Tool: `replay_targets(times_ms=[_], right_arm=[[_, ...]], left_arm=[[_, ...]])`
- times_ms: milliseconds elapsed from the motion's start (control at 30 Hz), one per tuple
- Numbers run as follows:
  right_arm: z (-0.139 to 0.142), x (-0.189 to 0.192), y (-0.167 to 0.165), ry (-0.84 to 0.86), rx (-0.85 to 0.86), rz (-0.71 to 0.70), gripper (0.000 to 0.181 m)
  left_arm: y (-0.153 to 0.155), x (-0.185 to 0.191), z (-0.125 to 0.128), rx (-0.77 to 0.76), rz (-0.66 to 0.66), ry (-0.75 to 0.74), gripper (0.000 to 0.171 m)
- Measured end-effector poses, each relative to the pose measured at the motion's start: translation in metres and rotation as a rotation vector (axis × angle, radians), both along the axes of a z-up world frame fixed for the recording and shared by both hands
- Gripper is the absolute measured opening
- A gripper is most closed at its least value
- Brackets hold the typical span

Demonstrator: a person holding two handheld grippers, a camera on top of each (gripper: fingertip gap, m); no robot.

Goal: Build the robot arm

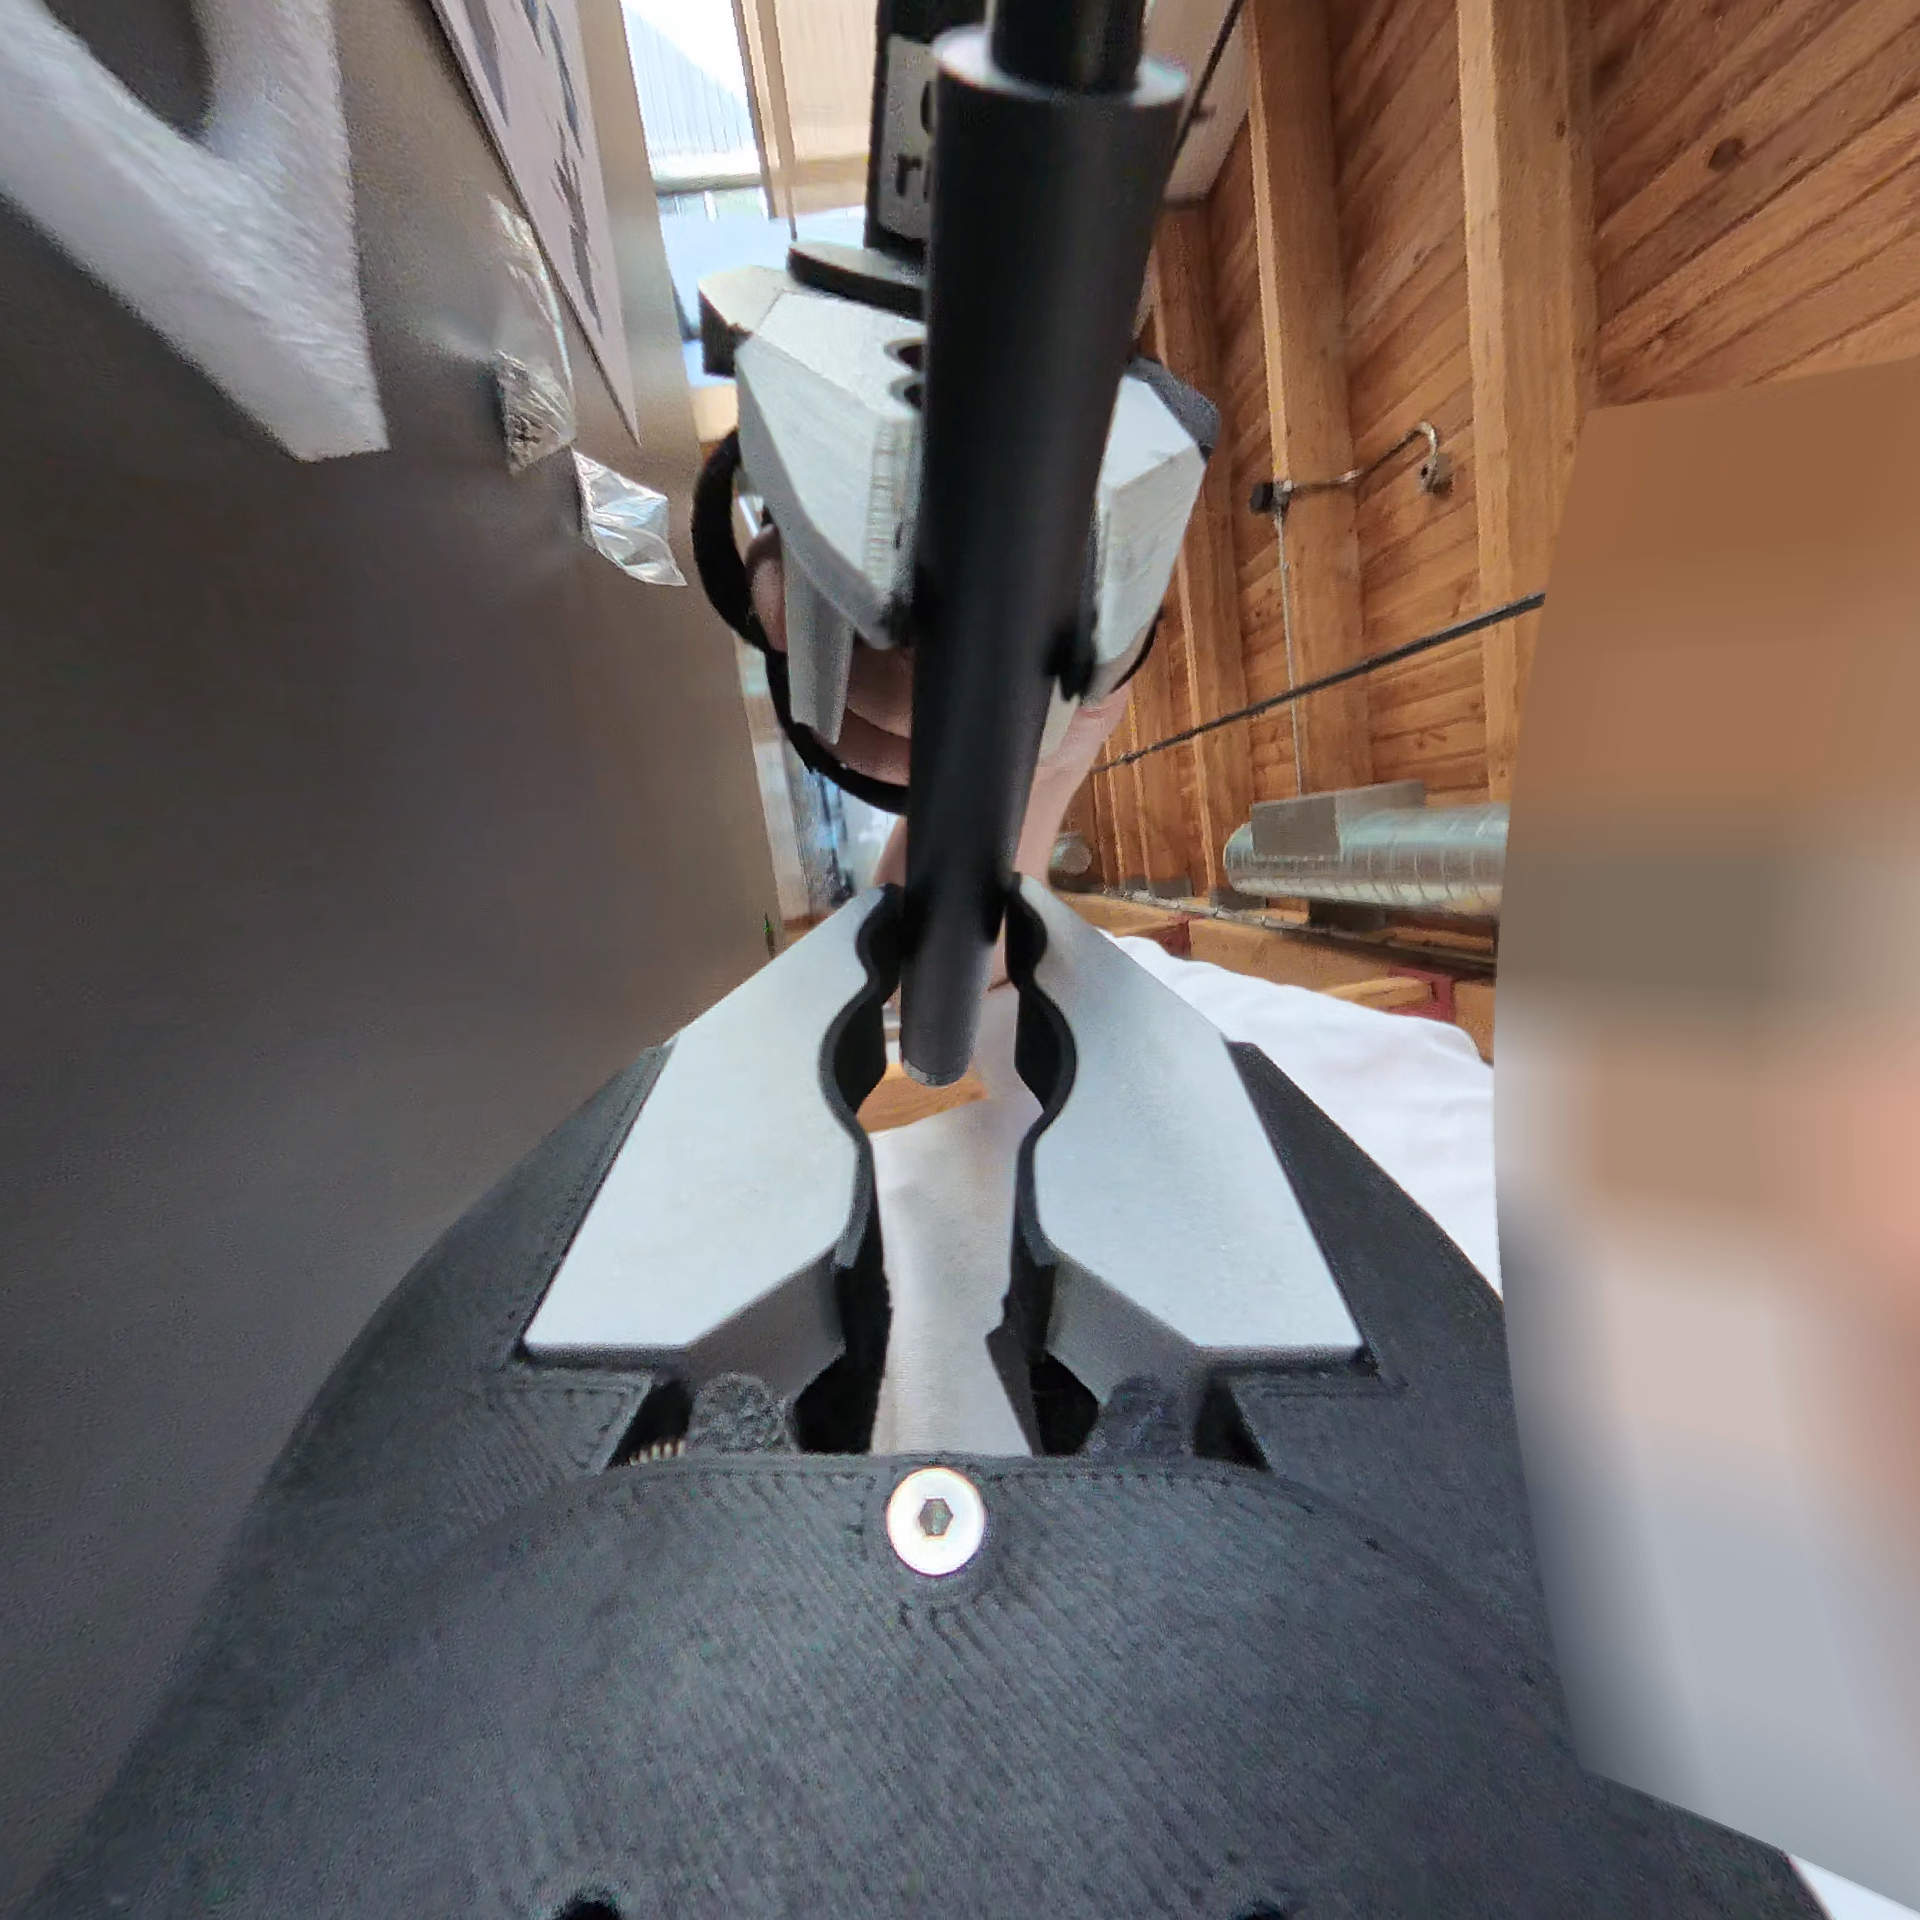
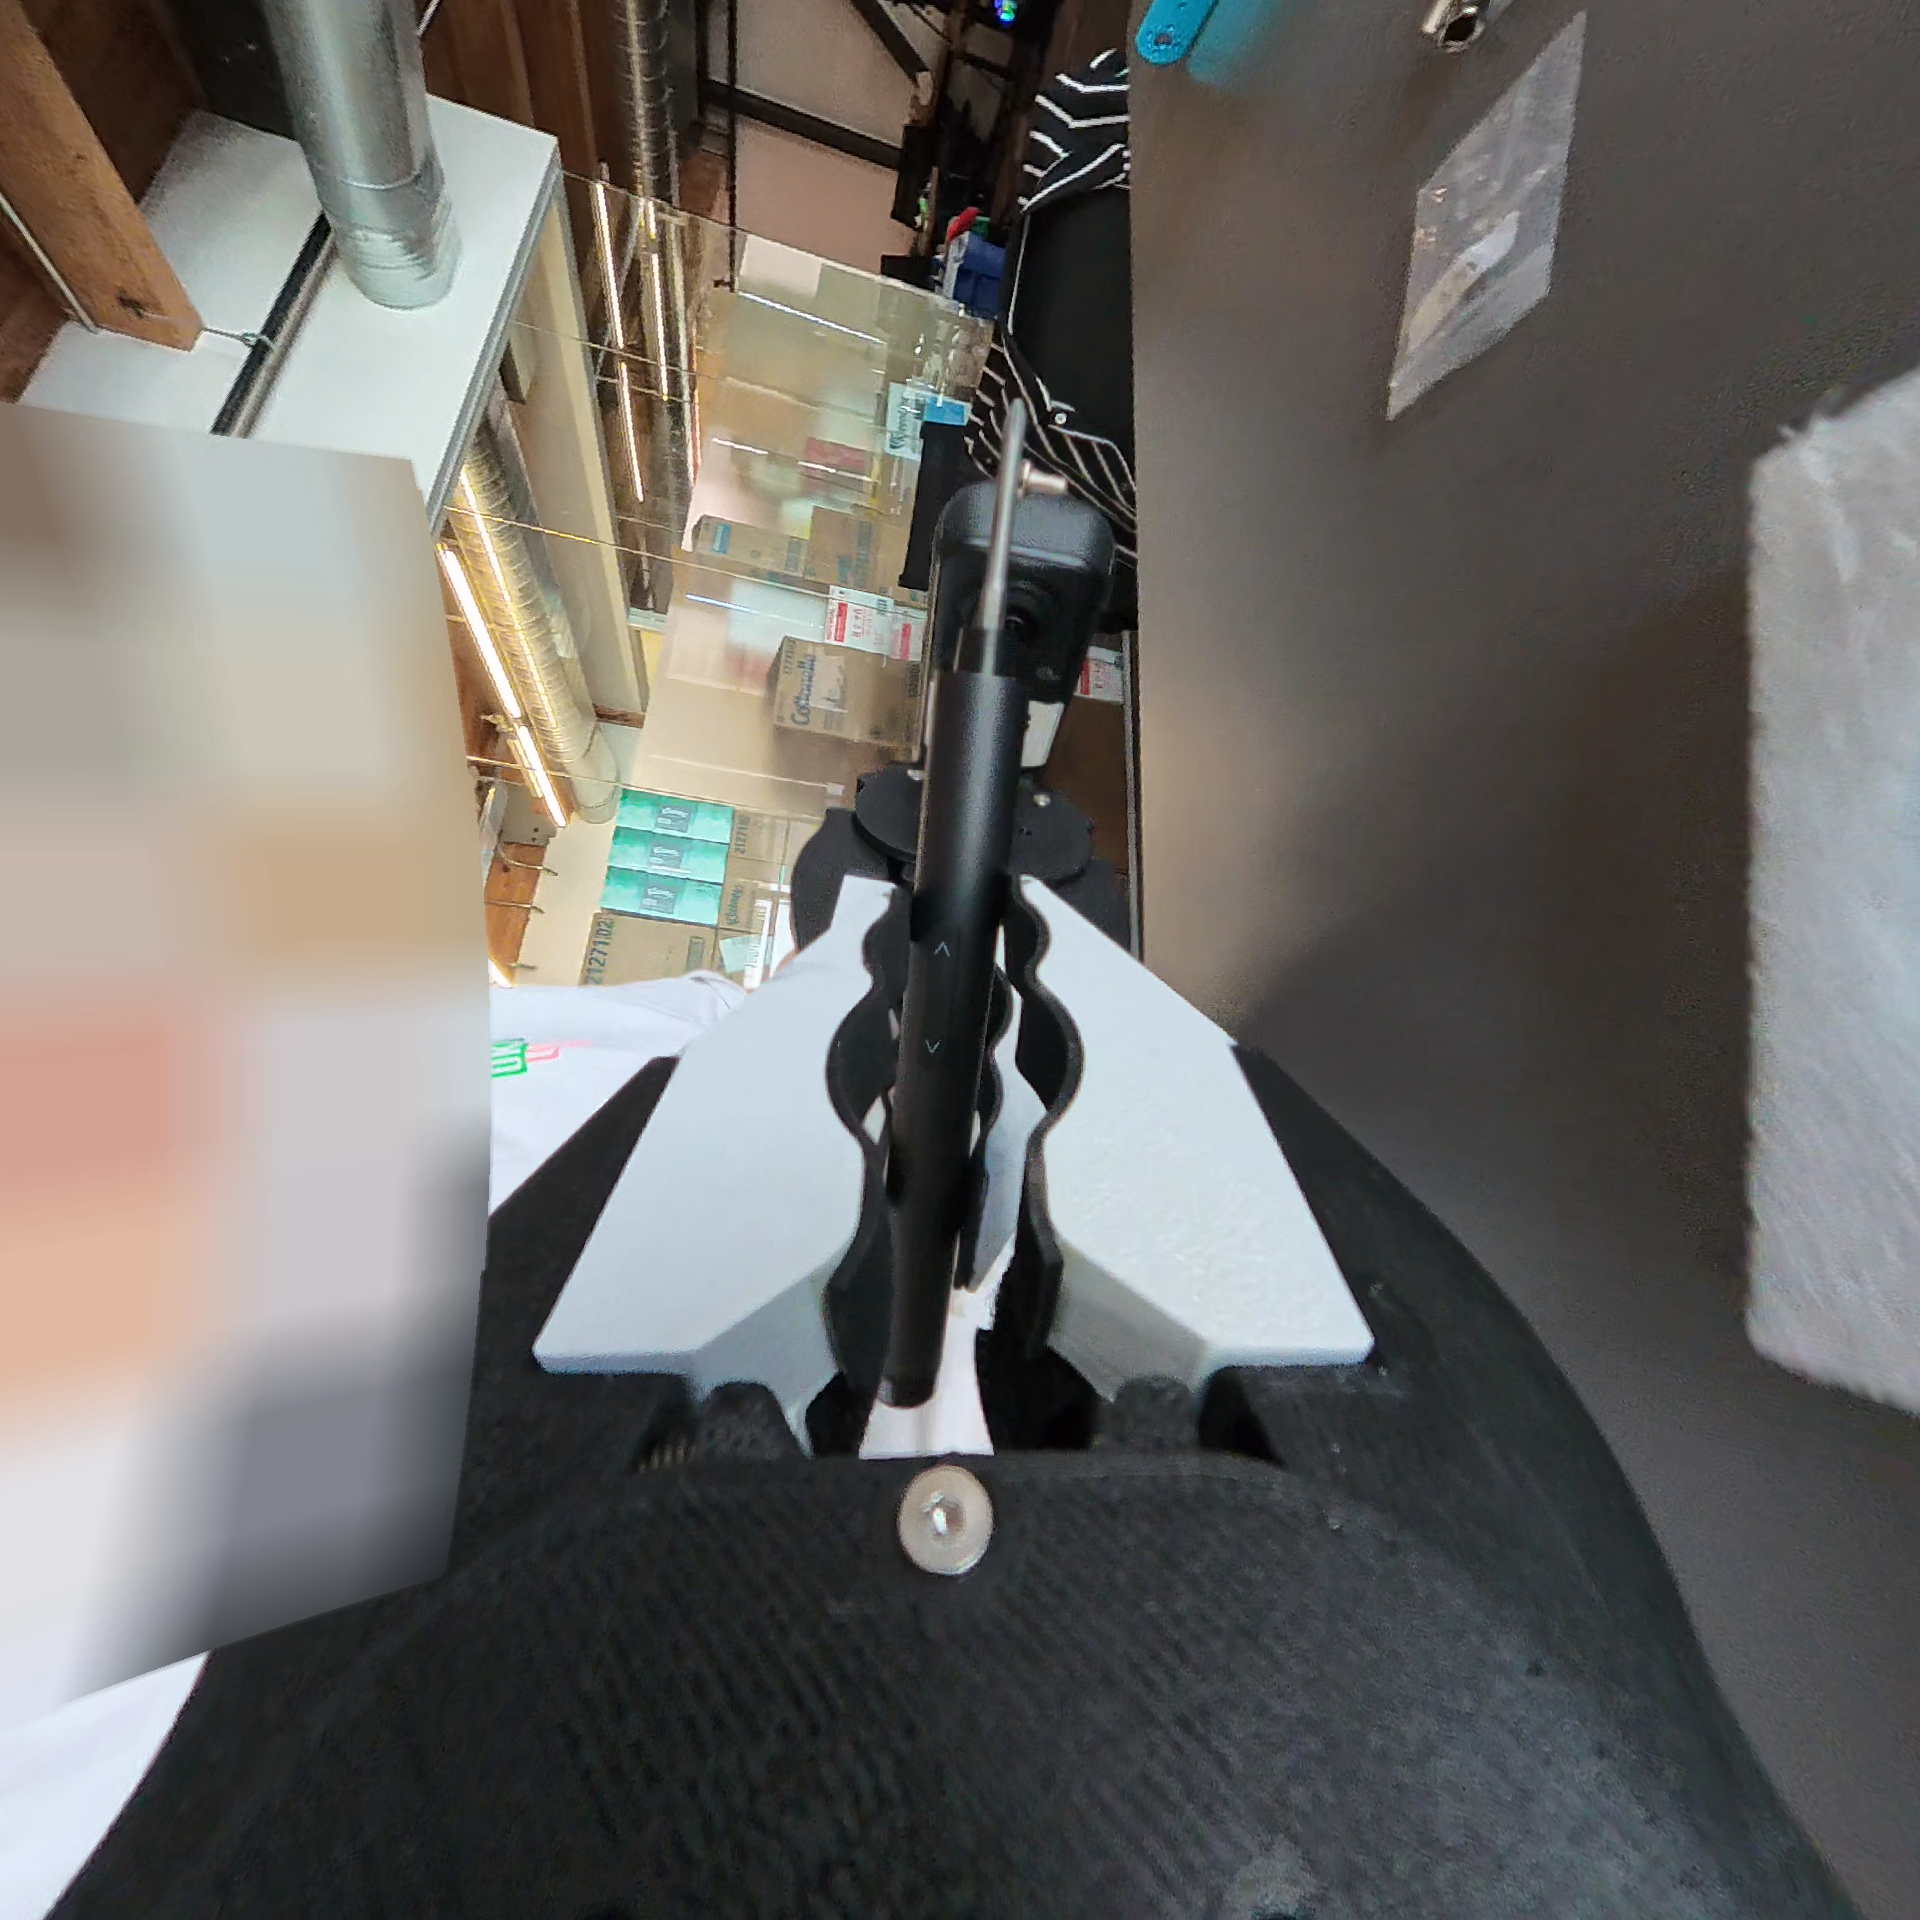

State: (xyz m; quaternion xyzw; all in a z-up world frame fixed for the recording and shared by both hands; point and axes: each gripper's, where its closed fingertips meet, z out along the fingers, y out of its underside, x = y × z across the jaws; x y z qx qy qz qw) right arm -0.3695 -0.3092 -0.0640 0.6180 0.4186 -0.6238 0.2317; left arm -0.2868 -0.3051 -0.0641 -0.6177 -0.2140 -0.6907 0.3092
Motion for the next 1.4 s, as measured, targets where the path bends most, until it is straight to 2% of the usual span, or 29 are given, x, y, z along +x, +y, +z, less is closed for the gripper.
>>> replay_targets(times_ms=[33,300,467,567,633,767,833,967,1100,1200,1333,1400], right_arm=[[-0.001,-0.007,-0.006,0.003,-0.007,0.006,0.017],[-0.011,-0.075,-0.055,-0.020,-0.085,0.048,0.017],[-0.023,-0.121,-0.075,-0.049,-0.097,0.014,0.017],[-0.035,-0.143,-0.083,-0.033,-0.029,-0.029,0.016],[-0.029,-0.161,-0.088,0.025,-0.054,-0.082,0.016],[-0.010,-0.187,-0.088,0.177,0.016,-0.213,0.016],[-0.005,-0.194,-0.089,0.217,0.083,-0.258,0.016],[0.010,-0.197,-0.099,0.274,0.077,-0.311,0.017],[0.022,-0.198,-0.101,0.319,0.010,-0.360,0.016],[0.020,-0.201,-0.097,0.323,-0.010,-0.380,0.016],[0.015,-0.208,-0.092,0.277,-0.102,-0.371,0.016],[0.015,-0.215,-0.095,0.258,-0.149,-0.343,0.016]], left_arm=[[-0.005,-0.007,0.000,0.000,0.023,-0.014,0.018],[-0.045,-0.074,-0.007,-0.004,0.127,-0.010,0.016],[-0.066,-0.119,-0.019,-0.014,0.092,0.014,0.016],[-0.086,-0.141,-0.035,0.033,-0.048,0.027,0.018],[-0.108,-0.162,-0.030,0.169,-0.209,0.034,0.016],[-0.130,-0.213,-0.032,0.280,-0.475,0.225,0.016],[-0.137,-0.229,-0.029,0.294,-0.592,0.205,0.016],[-0.151,-0.238,-0.015,0.378,-0.641,0.136,0.016],[-0.158,-0.241,-0.006,0.467,-0.544,0.165,0.018],[-0.158,-0.249,-0.013,0.465,-0.426,0.249,0.023],[-0.155,-0.266,-0.023,0.351,-0.234,0.282,0.031],[-0.154,-0.272,-0.030,0.274,-0.135,0.302,0.044]])
